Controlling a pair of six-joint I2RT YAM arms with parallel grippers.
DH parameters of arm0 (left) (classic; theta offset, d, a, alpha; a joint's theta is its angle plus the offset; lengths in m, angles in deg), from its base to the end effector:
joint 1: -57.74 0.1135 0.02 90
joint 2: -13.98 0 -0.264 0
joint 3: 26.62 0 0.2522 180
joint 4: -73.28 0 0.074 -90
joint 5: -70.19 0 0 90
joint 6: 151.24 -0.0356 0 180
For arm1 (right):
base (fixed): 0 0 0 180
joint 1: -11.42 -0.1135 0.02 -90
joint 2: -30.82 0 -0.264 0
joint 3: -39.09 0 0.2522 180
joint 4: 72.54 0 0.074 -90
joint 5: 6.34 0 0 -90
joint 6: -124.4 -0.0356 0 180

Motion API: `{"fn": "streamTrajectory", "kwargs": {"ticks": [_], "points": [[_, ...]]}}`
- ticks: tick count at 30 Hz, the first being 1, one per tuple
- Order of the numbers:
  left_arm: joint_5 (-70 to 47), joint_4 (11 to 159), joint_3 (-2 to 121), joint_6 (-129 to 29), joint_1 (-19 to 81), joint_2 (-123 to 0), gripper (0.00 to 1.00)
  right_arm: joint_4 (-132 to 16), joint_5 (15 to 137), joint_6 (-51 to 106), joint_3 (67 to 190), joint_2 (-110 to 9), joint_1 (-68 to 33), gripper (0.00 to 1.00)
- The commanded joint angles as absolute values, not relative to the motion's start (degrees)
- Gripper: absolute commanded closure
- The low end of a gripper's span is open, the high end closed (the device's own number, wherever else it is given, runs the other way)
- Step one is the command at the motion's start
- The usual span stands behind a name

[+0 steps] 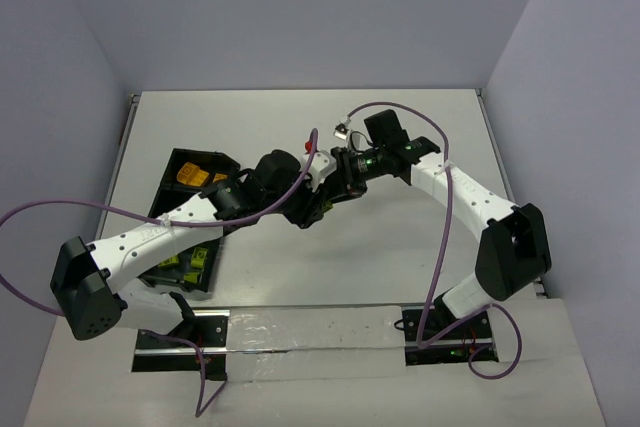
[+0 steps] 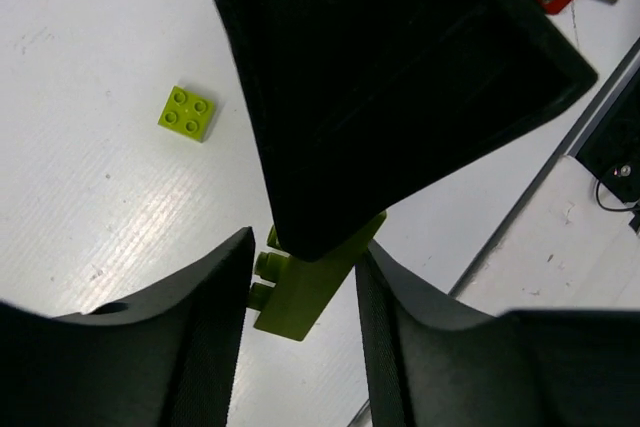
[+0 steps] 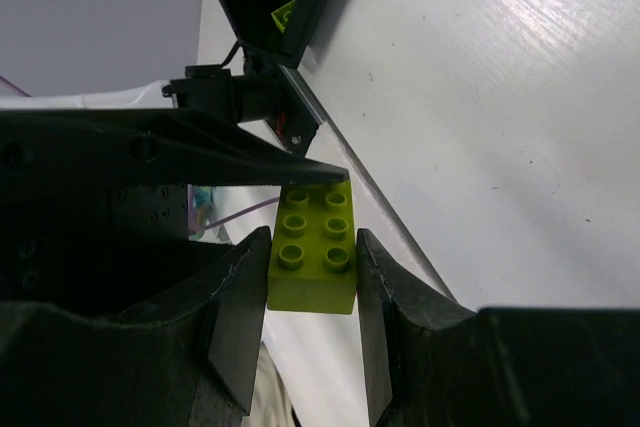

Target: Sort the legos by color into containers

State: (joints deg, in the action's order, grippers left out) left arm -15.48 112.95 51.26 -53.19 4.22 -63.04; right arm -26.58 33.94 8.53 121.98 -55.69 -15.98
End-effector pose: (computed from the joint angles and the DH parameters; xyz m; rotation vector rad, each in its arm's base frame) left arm 0.1751 -0.2414 0.3059 0.9396 2.1332 -0.6471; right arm 0.2703 0.1707 0.2872 -0.4620 2.5062 1.4550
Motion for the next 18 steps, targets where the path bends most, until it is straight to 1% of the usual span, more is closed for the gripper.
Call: {"fn": "streamTrajectory", "kwargs": {"ticks": [1, 4, 5, 6, 7, 8, 9, 10, 11, 13, 14, 18], "points": [[-16.92, 111.35, 53.68, -53.51, 3.86, -62.84, 0.60, -27.46, 32.29, 8.16, 124.75, -56.33, -16.40, 1.00], [-17.80, 111.64, 53.68, -53.32, 3.86, -62.93, 0.82, -28.15, 32.28, 7.41, 124.75, -56.56, -16.36, 1.00], [-18.02, 111.82, 53.68, -53.27, 3.86, -62.93, 0.92, -28.47, 32.37, 6.96, 124.75, -56.61, -16.36, 0.99], [-18.27, 112.00, 53.68, -53.25, 3.86, -62.97, 0.98, -28.76, 32.46, 6.55, 124.79, -56.63, -16.32, 0.96], [-18.34, 112.15, 53.59, -53.19, 3.83, -62.99, 1.00, -29.11, 32.56, 6.07, 124.87, -56.66, -16.24, 0.89], [-18.23, 112.28, 53.40, -53.07, 3.78, -62.91, 1.00, -29.57, 32.72, 5.42, 124.93, -56.71, -16.18, 0.80], [-18.23, 112.43, 53.17, -52.99, 3.85, -62.69, 1.00, -30.24, 33.16, 4.60, 125.00, -56.56, -16.10, 0.69], [-18.04, 112.44, 52.76, -52.66, 3.80, -62.41, 1.00, -30.76, 33.21, 4.01, 125.08, -56.42, -15.97, 0.53], [-17.97, 112.44, 52.63, -52.55, 3.77, -62.31, 1.00, -30.92, 33.44, 3.82, 125.34, -56.37, -15.92, 0.48], [-17.88, 112.78, 51.47, -51.30, 3.81, -61.21, 1.00, -29.82, 37.75, 2.92, 126.73, -56.00, -15.40, 0.27], [-17.84, 113.07, 50.52, -50.35, 3.77, -60.58, 1.00, -29.40, 39.36, 2.59, 127.19, -55.60, -14.71, 0.22], [-19.24, 113.76, 46.61, -47.01, 3.77, -57.53, 1.00, -29.17, 44.90, 0.67, 127.56, -53.25, -12.09, 0.18]]}}
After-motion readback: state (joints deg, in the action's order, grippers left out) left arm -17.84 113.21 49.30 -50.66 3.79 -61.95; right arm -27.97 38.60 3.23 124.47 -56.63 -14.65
